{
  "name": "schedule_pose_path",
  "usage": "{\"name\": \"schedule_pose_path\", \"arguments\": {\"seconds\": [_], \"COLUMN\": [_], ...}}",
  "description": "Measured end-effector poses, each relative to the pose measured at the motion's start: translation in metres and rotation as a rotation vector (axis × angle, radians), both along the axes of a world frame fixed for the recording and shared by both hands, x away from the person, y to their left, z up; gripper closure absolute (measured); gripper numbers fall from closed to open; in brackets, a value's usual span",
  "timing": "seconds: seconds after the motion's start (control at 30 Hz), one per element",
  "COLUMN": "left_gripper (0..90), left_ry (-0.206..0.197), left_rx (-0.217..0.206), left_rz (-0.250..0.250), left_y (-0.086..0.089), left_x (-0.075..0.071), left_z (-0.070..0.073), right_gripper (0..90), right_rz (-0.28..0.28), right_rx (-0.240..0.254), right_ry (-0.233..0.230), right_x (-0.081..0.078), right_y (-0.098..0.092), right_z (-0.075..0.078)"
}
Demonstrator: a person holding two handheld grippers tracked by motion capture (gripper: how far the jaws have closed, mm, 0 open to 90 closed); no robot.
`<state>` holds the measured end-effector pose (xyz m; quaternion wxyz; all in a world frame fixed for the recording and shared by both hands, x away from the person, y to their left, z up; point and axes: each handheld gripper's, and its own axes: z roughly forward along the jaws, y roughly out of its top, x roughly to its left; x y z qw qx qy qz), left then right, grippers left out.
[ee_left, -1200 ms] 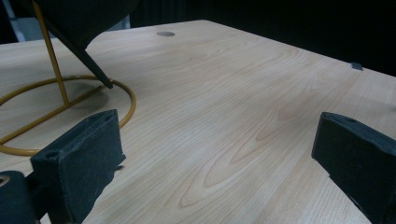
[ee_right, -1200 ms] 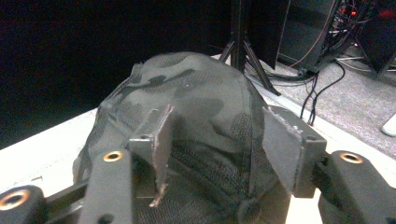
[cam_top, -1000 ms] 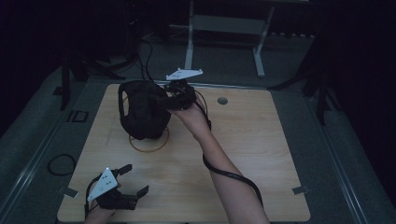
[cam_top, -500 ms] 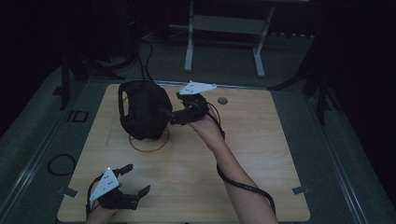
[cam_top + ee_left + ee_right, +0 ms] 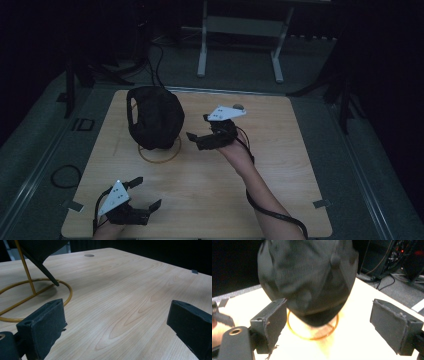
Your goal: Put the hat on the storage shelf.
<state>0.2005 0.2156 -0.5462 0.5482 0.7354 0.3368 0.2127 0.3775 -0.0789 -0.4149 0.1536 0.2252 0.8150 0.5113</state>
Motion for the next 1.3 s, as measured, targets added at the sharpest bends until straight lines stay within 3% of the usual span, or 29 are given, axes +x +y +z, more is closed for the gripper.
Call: {"name": "schedule_pose_path", "arguments": {"seconds": [0.23, 0.6, 1.3], "left_gripper": [2.2, 2.2, 2.3], "left_ry": [-0.003, 0.009, 0.034], "left_rx": [0.024, 0.022, 0.012], "left_rz": [0.003, 0.006, 0.003], "left_y": [0.0, 0.001, 0.002], "left_x": [0.001, 0.003, 0.006], "left_z": [-0.002, -0.006, -0.009], "right_gripper": [14.1, 14.3, 14.5], "right_rz": [0.018, 0.029, 0.02], "right_rx": [-0.023, -0.04, -0.058], "right_ry": [0.01, 0.051, 0.098], "right_x": [-0.01, -0.028, -0.056], "right_y": [-0.012, -0.033, -0.081], "right_z": [-0.022, -0.06, -0.105]}}
